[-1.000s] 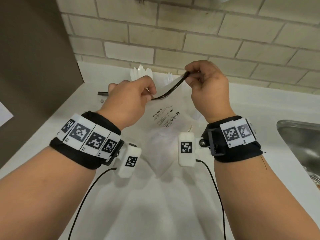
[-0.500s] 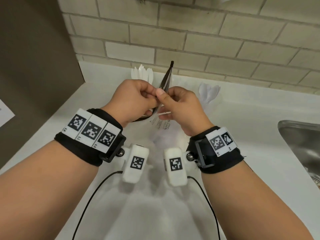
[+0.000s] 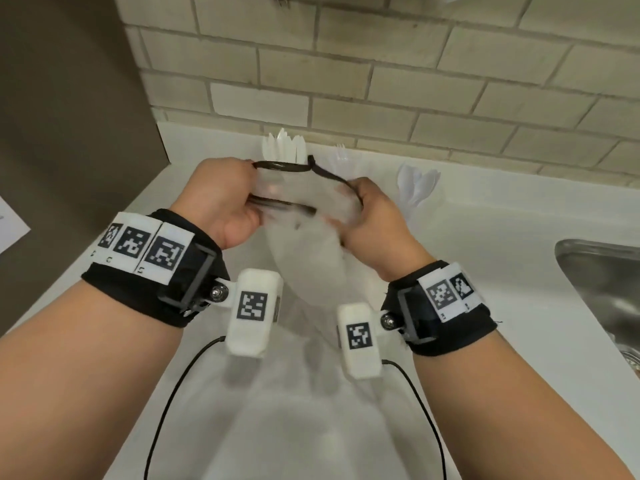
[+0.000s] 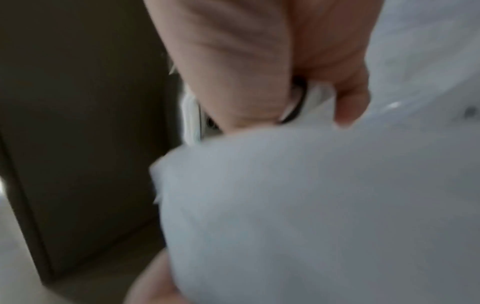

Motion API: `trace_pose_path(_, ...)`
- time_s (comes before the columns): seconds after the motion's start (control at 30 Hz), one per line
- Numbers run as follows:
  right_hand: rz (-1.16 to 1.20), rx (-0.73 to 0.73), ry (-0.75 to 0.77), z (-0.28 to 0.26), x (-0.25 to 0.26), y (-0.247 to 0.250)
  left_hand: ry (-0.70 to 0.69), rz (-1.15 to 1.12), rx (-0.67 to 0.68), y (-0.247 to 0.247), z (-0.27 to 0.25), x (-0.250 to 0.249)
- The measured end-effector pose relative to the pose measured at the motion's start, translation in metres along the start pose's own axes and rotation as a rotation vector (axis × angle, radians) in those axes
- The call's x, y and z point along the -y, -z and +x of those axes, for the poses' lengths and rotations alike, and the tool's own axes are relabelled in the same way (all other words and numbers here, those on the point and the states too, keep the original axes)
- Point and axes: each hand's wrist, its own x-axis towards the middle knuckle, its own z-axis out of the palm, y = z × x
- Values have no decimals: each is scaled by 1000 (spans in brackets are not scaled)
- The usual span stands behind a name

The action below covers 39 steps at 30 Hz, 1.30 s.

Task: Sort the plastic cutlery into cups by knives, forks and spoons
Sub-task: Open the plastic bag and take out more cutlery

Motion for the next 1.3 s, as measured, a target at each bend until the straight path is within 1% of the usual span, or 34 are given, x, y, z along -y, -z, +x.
trace_pose_path(0.03, -238, 29, 1, 1, -6, 0, 5, -57, -27, 2, 2, -1)
trace_pose_path(0.07, -385, 48, -42, 1, -11, 1, 9, -82, -21, 3, 1, -2)
trace_pose_path(0.1, -380, 47, -139, 3, -14, 2, 15, -84, 17, 5, -1, -2)
trace_pose_path(0.13, -250, 38, -253, 3, -15, 3, 13, -22, 72, 7, -4, -1)
trace_pose_path(0.17, -25, 23, -353, 3, -13, 4, -7, 154, 125, 9, -7, 2)
trace_pose_path(0.2, 220, 11, -415, 2, -11, 4, -44, 439, 167, 12, -7, 6)
trace_pose_path(0.23, 441, 17, -431, 4, -8, 3, -77, 772, 178, 13, -4, 13)
trace_pose_path(0.27, 640, 34, -429, 6, -4, 2, -79, 1068, 176, 15, 0, 21)
trace_pose_path(0.3, 781, 45, -422, 7, 1, 0, -67, 1298, 190, 15, 1, 27)
trace_pose_path(0.33, 864, 48, -412, 7, 6, -2, -70, 1427, 196, 15, 2, 33)
trace_pose_path(0.37, 872, 45, -388, 7, 10, -5, -62, 1449, 185, 16, 6, 37)
trace_pose_path(0.4, 817, 44, -348, 6, 11, -6, -38, 1366, 152, 15, 7, 39)
trace_pose_path(0.43, 702, 60, -287, 4, 10, -6, 21, 1121, 106, 14, 7, 38)
trace_pose_path(0.47, 535, 92, -219, 2, 8, -5, 88, 800, 71, 14, 7, 37)
trace_pose_path(0.5, 333, 129, -165, 0, 4, -5, 155, 515, 67, 15, 7, 33)
trace_pose_path(0.53, 128, 153, -133, -2, -1, -5, 214, 286, 101, 17, 9, 29)
trace_pose_path(0.57, -49, 147, -121, -3, -5, -5, 256, 123, 134, 19, 9, 25)
trace_pose_path(0.63, -239, 97, -152, -1, -14, -5, 290, -41, 176, 23, 8, 22)
trace_pose_path(0.67, -277, 68, -171, 0, -17, -5, 304, -70, 196, 24, 6, 22)
trace_pose_path(0.7, -243, 53, -192, 2, -18, -6, 326, -67, 232, 24, 3, 24)
trace_pose_path(0.73, -93, 49, -230, 2, -19, -6, 340, -12, 282, 26, 0, 28)
trace_pose_path(0.8, 420, 84, -348, 3, -11, -8, 357, 219, 396, 31, -3, 42)
trace_pose_path(0.83, 642, 99, -394, 3, -6, -9, 352, 347, 384, 33, -2, 49)
trace_pose_path(0.87, 767, 114, -410, 3, -1, -10, 336, 437, 306, 34, 0, 54)
trace_pose_path(0.9, 806, 139, -386, 3, 1, -11, 316, 482, 202, 35, 1, 57)
trace_pose_path(0.93, 784, 172, -315, 3, 2, -13, 295, 490, 119, 37, 3, 58)
trace_pose_path(0.97, 744, 210, -216, 0, 2, -13, 287, 448, 81, 37, 6, 56)
trace_pose_path(1.03, 721, 326, -7, -8, -2, -11, 298, 287, 35, 39, 13, 52)
trace_pose_path(1.07, 701, 380, 63, -12, -4, -11, 306, 213, 3, 40, 16, 48)
trace_pose_path(1.1, 587, 390, 114, -14, -6, -11, 313, 167, -11, 40, 17, 46)
trace_pose_path(1.13, 395, 370, 135, -15, -7, -10, 319, 126, 0, 39, 17, 44)
trace_pose_path(1.2, -49, 338, 83, -13, -8, -12, 341, 35, 124, 36, 12, 41)
trace_pose_path(1.23, -214, 338, 50, -12, -9, -14, 328, -16, 207, 35, 9, 41)
trace_pose_path(1.3, -427, 367, -27, -10, -16, -21, 205, -118, 372, 35, 2, 42)
